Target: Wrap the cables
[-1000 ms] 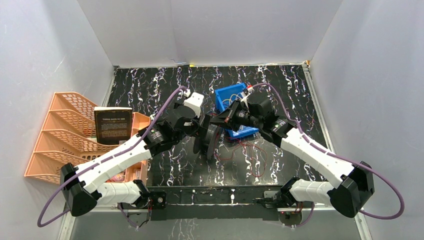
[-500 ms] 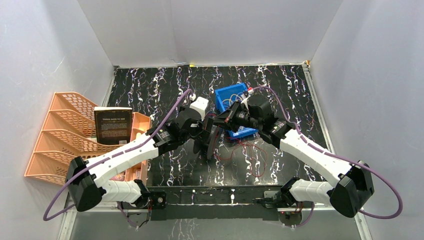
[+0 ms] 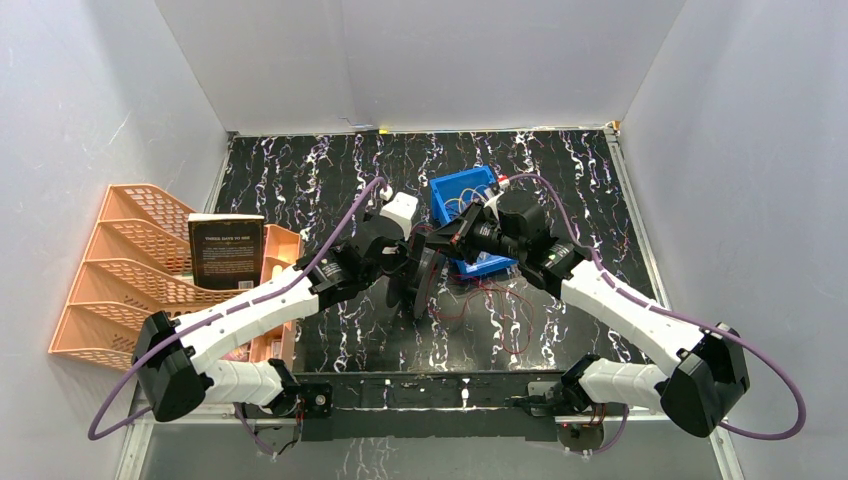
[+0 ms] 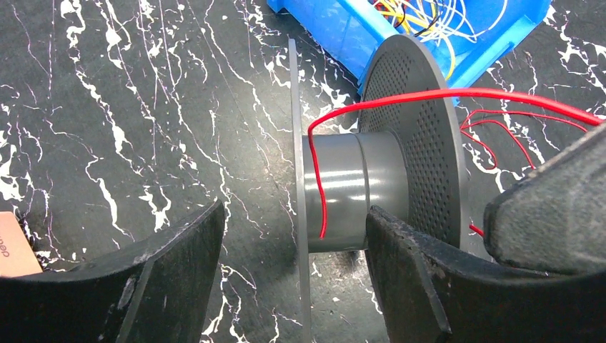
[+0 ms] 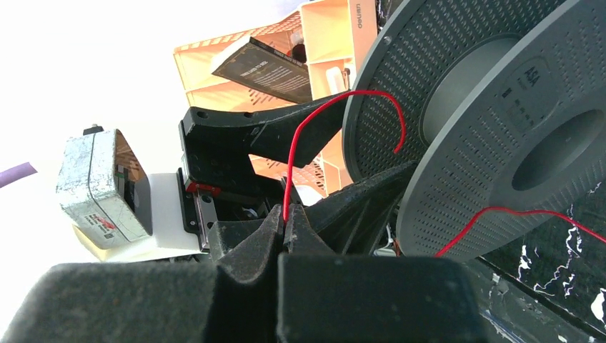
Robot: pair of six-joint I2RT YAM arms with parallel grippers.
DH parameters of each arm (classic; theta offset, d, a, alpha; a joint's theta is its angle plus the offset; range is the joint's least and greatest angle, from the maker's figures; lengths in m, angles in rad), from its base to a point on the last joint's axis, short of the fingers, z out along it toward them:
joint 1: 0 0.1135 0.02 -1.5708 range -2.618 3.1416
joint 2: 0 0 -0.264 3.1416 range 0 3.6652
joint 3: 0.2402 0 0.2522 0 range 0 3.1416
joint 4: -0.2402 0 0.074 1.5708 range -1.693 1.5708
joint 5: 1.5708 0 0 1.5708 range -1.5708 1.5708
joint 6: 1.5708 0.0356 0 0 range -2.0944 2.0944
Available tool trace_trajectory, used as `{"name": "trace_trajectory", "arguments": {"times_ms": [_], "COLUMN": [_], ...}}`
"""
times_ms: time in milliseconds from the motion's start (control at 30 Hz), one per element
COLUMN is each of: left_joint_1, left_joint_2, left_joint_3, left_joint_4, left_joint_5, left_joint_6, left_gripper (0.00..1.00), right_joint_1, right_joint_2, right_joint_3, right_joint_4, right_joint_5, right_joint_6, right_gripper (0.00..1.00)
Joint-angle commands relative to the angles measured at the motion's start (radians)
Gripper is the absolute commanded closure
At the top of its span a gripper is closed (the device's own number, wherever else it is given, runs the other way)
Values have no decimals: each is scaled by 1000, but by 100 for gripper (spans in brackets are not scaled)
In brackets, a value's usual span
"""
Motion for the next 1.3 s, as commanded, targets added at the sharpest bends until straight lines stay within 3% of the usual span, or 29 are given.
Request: {"name": "trace_trajectory", "arguments": {"times_ms": [0,733,1067,1267], "left_joint_1": [8,8,8,8], "left_joint_2": [15,-46,-41,-39], "left_joint_3": [-17,-72,-82,-80], "left_joint_4": [38,76,88,86], "left_joint_5": [-36,-49,-55,-54], "left_joint_6": [-7,-23,-25,-20], "left_gripper": [30,33,58,81], "right_joint_1": [12,14,23,25], "right_joint_2": [-28,-60,-49,-47], "right_joint_3": [-16,-63,-85,-94], "right_joint_4": [105,183,226,243], "right_joint_5": [-71,-126,-143,-145], "right_joint_6": [30,104,129,140], "right_gripper": [100,100,100,100]}}
